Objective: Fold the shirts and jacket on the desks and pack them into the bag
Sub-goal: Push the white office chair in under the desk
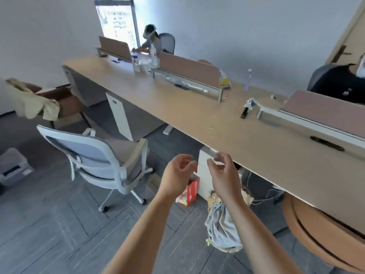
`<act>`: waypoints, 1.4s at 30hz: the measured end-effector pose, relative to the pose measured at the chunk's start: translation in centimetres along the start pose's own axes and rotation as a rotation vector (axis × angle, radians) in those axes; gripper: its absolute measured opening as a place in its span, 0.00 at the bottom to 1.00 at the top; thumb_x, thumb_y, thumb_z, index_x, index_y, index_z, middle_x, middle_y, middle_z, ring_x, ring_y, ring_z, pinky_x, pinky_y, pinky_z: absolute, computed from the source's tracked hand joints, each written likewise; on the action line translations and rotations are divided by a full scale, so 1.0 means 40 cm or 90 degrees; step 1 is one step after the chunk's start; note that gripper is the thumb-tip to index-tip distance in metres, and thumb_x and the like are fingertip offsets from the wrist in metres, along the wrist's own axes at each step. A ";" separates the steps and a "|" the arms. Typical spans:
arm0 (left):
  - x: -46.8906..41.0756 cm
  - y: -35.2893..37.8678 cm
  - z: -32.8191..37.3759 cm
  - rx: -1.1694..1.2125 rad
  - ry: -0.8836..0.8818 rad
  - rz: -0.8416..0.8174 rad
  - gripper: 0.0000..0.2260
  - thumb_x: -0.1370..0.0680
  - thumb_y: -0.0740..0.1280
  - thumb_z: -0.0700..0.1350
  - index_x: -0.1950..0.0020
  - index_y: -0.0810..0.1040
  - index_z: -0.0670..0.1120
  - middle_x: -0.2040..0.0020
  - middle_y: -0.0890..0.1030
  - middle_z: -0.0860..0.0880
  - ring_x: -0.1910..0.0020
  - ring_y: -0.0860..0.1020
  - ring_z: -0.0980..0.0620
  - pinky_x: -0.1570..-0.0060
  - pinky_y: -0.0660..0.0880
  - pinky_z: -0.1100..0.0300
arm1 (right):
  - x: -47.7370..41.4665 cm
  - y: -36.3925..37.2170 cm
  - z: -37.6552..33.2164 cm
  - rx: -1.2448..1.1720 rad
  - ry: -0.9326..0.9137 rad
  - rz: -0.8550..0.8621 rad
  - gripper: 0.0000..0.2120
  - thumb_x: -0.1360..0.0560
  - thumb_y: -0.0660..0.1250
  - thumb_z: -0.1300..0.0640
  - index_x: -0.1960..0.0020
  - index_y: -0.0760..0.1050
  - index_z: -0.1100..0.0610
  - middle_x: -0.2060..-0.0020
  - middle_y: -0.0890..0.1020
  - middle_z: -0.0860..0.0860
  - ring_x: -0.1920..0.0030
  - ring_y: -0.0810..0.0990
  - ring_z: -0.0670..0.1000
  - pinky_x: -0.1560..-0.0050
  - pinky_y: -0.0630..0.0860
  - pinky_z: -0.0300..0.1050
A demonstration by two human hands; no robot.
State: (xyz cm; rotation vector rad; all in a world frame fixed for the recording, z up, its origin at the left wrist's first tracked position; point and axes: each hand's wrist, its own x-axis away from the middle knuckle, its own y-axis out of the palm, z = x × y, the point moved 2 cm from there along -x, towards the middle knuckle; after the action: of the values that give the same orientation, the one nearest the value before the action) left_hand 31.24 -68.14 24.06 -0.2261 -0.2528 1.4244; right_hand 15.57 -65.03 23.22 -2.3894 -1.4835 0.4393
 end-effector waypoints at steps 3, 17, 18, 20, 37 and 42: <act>0.023 -0.199 -0.004 0.019 -0.002 0.048 0.11 0.19 0.66 0.49 0.39 0.78 0.47 0.55 0.84 0.50 0.61 0.82 0.56 0.56 0.81 0.54 | 0.045 0.148 -0.130 -0.006 -0.042 -0.033 0.16 0.21 0.66 0.46 0.35 0.72 0.49 0.43 0.78 0.44 0.50 0.79 0.39 0.60 0.70 0.35; -0.017 -1.123 -0.198 -0.014 0.022 0.176 0.07 0.19 0.66 0.50 0.42 0.77 0.51 0.54 0.84 0.53 0.59 0.83 0.57 0.50 0.81 0.50 | 0.176 0.919 -0.575 0.011 -0.159 -0.153 0.17 0.21 0.66 0.47 0.34 0.71 0.48 0.42 0.78 0.43 0.51 0.78 0.36 0.60 0.71 0.30; -0.036 -1.165 -0.209 -0.015 0.021 0.184 0.08 0.19 0.65 0.50 0.42 0.77 0.51 0.54 0.84 0.53 0.59 0.83 0.58 0.50 0.81 0.50 | 0.166 0.961 -0.596 0.011 -0.158 -0.162 0.17 0.21 0.66 0.46 0.34 0.71 0.48 0.42 0.77 0.43 0.52 0.78 0.35 0.60 0.71 0.30; -0.081 -1.241 -0.237 -0.005 0.013 0.194 0.08 0.19 0.65 0.49 0.42 0.77 0.50 0.54 0.84 0.53 0.59 0.83 0.57 0.49 0.81 0.49 | 0.138 1.044 -0.623 0.015 -0.156 -0.182 0.17 0.21 0.66 0.46 0.34 0.71 0.48 0.42 0.77 0.43 0.52 0.78 0.35 0.60 0.72 0.30; -0.714 -1.586 -0.531 -0.202 -0.133 0.201 0.10 0.21 0.67 0.52 0.41 0.78 0.51 0.56 0.80 0.57 0.62 0.78 0.60 0.58 0.76 0.60 | -0.379 1.697 -0.570 0.037 -0.086 -0.318 0.20 0.20 0.64 0.46 0.32 0.70 0.55 0.39 0.77 0.49 0.51 0.75 0.42 0.58 0.67 0.28; -0.869 -1.653 -0.587 -0.242 -0.144 0.156 0.12 0.21 0.66 0.53 0.38 0.78 0.52 0.55 0.80 0.58 0.58 0.78 0.61 0.61 0.71 0.65 | -0.472 1.801 -0.566 0.118 -0.098 -0.308 0.20 0.19 0.62 0.43 0.34 0.71 0.54 0.41 0.77 0.48 0.49 0.76 0.43 0.57 0.71 0.37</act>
State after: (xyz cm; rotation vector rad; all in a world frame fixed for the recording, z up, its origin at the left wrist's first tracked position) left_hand 96.36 -111.48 20.46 -0.4187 -0.7034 1.6390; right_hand 75.22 -114.66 16.83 -1.8073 -1.9197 0.6164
